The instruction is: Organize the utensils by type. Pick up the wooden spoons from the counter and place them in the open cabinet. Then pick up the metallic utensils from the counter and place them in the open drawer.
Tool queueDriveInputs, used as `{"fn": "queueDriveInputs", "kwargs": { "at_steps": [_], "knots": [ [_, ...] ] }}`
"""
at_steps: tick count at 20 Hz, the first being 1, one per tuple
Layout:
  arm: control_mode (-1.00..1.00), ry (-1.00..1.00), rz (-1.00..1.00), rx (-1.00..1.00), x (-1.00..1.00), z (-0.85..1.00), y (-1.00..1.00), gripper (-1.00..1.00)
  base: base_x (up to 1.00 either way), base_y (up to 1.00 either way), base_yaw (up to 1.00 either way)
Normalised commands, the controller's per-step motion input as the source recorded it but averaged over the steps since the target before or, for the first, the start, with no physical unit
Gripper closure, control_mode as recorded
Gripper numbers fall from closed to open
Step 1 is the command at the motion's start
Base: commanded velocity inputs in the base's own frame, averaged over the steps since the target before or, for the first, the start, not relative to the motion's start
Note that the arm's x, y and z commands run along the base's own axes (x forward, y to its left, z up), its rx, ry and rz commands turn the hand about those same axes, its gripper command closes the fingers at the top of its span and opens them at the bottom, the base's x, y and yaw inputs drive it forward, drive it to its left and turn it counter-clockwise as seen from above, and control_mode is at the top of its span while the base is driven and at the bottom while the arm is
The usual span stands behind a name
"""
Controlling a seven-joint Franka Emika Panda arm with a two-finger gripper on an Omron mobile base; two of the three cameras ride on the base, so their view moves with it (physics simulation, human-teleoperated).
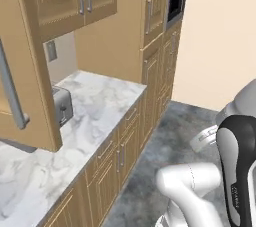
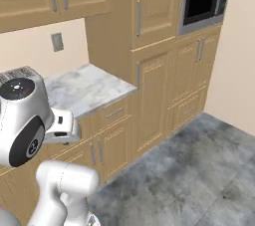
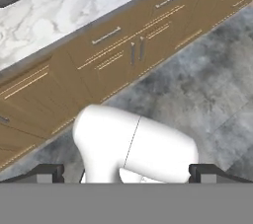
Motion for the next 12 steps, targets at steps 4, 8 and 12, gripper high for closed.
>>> {"fn": "queueDriveInputs", "kwargs": {
  "at_steps": [4, 8, 12],
  "knots": [
    [1.00, 0.00, 0.00, 0.00, 0.00, 0.00, 0.00, -1.00, 0.08, -0.06, -0.52],
    [1.00, 0.00, 0.00, 0.00, 0.00, 0.00, 0.00, -1.00, 0.20, -0.08, -0.57],
    [1.00, 0.00, 0.00, 0.00, 0.00, 0.00, 0.00, -1.00, 0.17, -0.14, -0.61]
  ]
}}
